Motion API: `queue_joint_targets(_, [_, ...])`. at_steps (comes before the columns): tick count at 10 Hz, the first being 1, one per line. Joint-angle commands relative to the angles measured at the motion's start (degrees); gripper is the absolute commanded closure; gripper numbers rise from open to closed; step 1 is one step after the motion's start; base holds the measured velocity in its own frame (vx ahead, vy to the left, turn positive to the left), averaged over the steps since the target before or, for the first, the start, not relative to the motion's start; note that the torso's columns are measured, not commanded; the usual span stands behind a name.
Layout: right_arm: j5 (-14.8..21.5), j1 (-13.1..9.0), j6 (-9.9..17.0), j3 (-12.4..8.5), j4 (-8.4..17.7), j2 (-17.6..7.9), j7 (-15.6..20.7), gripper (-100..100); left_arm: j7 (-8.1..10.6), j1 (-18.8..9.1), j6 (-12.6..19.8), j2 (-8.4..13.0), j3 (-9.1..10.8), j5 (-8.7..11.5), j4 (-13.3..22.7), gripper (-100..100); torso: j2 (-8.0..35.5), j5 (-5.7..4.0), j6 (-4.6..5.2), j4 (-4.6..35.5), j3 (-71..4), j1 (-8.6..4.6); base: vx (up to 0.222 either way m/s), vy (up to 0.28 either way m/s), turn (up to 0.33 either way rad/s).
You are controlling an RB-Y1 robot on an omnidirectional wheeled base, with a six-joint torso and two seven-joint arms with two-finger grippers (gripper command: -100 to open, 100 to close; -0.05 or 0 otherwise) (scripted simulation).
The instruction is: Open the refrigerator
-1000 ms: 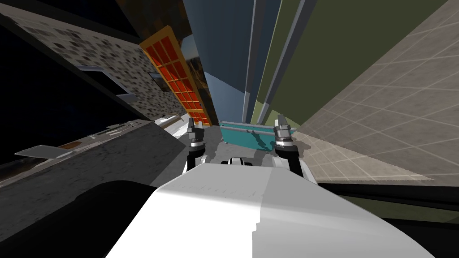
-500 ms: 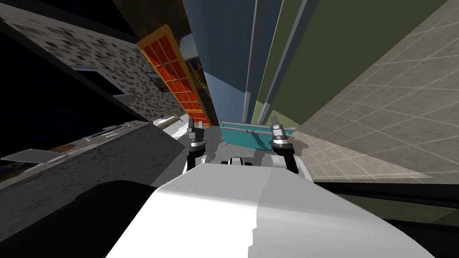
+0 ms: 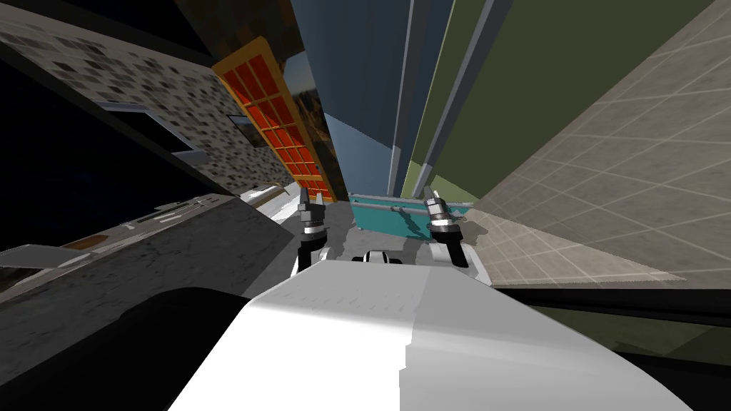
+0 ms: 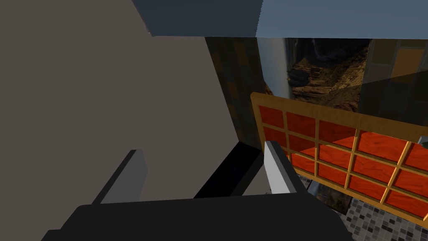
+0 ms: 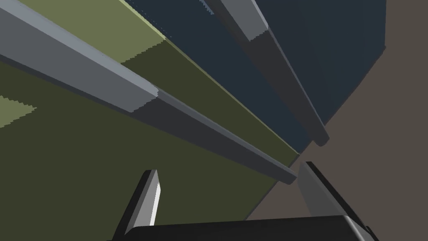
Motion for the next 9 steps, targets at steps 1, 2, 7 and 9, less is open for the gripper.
queue_joint_targets(1, [1.24,-1.74,0.84,-0.06,1.99,-0.23,3.50,-100,0.00,0.00,0.00,0.00,0.00,0.00,0.00,0,0.00,0.00,0.00,0.00,0.00,0.03,0.013,0.030,-0.021])
queue_joint_targets(2, [2.34,-3.18,1.54,-0.10,3.72,-0.41,5.63,-100,0.00,0.00,0.00,0.00,0.00,0.00,0.00,0,-0.01,0.00,0.00,0.00,0.00,0.01,0.017,0.033,-0.043])
queue_joint_targets(7, [4.63,-6.18,3.02,-0.19,7.43,-0.67,12.28,-100,0.00,0.00,0.00,0.00,0.00,0.00,0.00,0,-0.02,0.01,0.00,-0.01,-0.01,0.06,0.014,0.035,-0.030])
queue_joint_targets(9, [5.80,-7.74,3.79,-0.23,9.38,-0.74,15.32,-100,0.00,0.00,0.00,0.00,0.00,0.00,0.00,0,-0.03,0.01,0.00,-0.01,-0.01,0.04,0.017,0.036,-0.034])
